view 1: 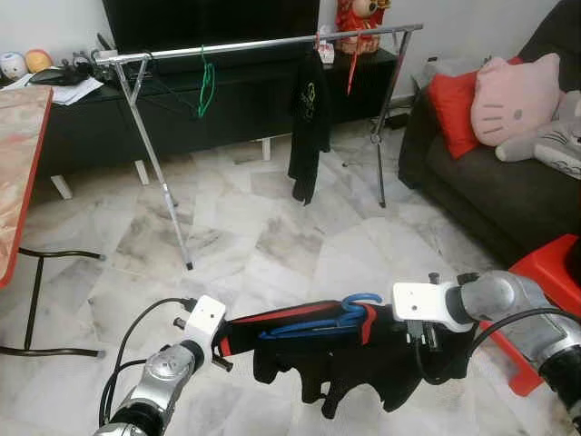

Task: Hang hanger

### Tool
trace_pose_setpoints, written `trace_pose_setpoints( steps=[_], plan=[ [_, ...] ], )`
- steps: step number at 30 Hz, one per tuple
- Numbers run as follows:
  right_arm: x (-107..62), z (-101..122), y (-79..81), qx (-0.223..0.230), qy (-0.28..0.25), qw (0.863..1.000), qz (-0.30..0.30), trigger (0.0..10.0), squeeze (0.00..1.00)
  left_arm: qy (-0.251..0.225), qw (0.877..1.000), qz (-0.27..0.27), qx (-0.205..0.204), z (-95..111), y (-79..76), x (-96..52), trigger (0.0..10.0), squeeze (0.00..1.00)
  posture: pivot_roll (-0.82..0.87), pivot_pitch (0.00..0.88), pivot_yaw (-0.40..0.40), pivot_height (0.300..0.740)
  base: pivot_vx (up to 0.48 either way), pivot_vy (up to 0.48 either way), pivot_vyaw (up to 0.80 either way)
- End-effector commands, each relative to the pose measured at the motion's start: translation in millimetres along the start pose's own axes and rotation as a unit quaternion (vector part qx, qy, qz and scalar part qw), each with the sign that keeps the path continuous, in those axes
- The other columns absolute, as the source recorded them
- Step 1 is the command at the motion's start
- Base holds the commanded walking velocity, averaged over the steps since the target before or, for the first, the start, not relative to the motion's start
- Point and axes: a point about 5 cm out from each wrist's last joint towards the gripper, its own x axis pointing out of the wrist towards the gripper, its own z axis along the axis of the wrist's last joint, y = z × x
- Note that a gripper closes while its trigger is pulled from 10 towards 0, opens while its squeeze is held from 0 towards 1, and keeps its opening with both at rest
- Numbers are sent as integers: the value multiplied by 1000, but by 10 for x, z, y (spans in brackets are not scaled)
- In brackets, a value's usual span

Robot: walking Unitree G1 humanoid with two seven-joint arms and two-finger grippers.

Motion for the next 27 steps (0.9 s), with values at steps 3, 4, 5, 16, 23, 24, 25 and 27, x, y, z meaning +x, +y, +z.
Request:
trace_pose_setpoints(
  steps=[3, 4, 5, 16, 23, 24, 25, 27],
  plan=[
    [-239, -288, -77, 29, 71, 997, -24, 0, 0, 59, 996, 69, -9, -247, 277, -157, 10000, 0, -126, 0, -66, 740, 0, 0, 0],
    [-239, -288, -77, 29, 71, 997, -24, 0, 0, 59, 996, 69, -9, -247, 277, -157, 10000, 0, -126, 0, -66, 740, 0, 0, 0],
    [-239, -288, -77, 29, 71, 997, -24, 0, 0, 59, 996, 69, -9, -247, 277, -157, 10000, 0, -126, 0, -66, 740, 0, 0, 0],
    [71, -261, 49, 48, 91, 992, -69, 0, 0, 21, 999, -11, 31, 138, 198, -16, 10000, 0, -123, 0, -69, 740, 0, 0, 0],
    [101, -230, 54, 50, 83, 993, -74, 0, 0, 27, 999, -25, 33, 146, 174, -12, 10000, 0, -124, 0, -70, 740, 0, 0, 0],
    [109, -225, 53, 52, 83, 992, -78, 0, 0, 30, 999, -30, 32, 151, 164, -14, 10000, 0, -124, 0, -71, 740, 0, 0, 0],
    [120, -219, 51, 54, 83, 992, -85, 0, 0, 32, 998, -36, 31, 158, 150, -15, 10000, 0, -124, 0, -71, 740, 0, 0, 0],
    [133, -208, 49, 56, 81, 991, -89, 0, 0, 32, 998, -44, 32, 171, 137, -14, 10000, 0, -124, 0, -71, 740, 0, 0, 0]
  ],
)
